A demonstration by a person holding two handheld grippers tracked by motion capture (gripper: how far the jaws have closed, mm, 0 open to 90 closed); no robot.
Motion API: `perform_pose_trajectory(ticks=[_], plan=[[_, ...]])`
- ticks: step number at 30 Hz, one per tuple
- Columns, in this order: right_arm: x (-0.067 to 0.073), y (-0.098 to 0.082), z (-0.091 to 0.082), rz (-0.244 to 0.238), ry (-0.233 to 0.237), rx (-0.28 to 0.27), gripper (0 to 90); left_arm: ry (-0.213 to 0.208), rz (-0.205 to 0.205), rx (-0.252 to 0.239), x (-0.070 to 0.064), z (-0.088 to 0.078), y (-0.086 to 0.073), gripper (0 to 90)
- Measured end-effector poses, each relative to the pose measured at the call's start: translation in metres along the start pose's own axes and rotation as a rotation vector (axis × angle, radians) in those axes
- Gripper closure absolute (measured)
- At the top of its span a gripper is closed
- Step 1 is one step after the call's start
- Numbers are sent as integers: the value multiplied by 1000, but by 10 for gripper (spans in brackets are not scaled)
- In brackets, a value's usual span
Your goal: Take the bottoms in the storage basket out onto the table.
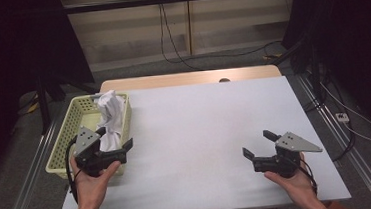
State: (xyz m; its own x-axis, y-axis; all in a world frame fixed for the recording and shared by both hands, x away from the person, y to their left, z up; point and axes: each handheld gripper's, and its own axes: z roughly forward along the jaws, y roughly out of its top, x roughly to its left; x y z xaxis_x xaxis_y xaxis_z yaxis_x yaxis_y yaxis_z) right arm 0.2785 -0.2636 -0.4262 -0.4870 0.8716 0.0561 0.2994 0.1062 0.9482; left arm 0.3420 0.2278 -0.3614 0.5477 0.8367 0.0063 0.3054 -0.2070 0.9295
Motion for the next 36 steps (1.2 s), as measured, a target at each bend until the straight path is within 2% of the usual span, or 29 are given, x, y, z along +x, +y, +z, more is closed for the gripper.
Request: perform_pose_trajectory(ticks=[4,8,13,18,20,23,25,27,30,33,36], plan=[[0,0,1,7,1,8,67,9,-13,6,8,3,2,47],[1,1,1,-4,6,2,66,0,-15,57,18,11,5,44],[2,1,-1,-5,4,3,65,4,-17,57,24,14,9,45],[2,1,0,-4,6,3,56,13,-16,75,29,14,16,45],[2,0,0,-6,11,10,52,10,-24,72,30,13,19,46],[3,0,1,-5,15,10,45,18,-17,68,29,10,22,46],[3,0,1,-4,15,15,40,8,-13,69,29,10,24,46],[3,0,1,-6,18,16,39,26,-3,76,31,12,27,45],[3,0,1,-8,20,15,38,31,-13,77,33,13,29,45],[3,0,1,-6,19,16,38,37,1,84,35,16,30,45],[3,0,2,-4,19,16,38,40,-7,92,38,19,31,46]])
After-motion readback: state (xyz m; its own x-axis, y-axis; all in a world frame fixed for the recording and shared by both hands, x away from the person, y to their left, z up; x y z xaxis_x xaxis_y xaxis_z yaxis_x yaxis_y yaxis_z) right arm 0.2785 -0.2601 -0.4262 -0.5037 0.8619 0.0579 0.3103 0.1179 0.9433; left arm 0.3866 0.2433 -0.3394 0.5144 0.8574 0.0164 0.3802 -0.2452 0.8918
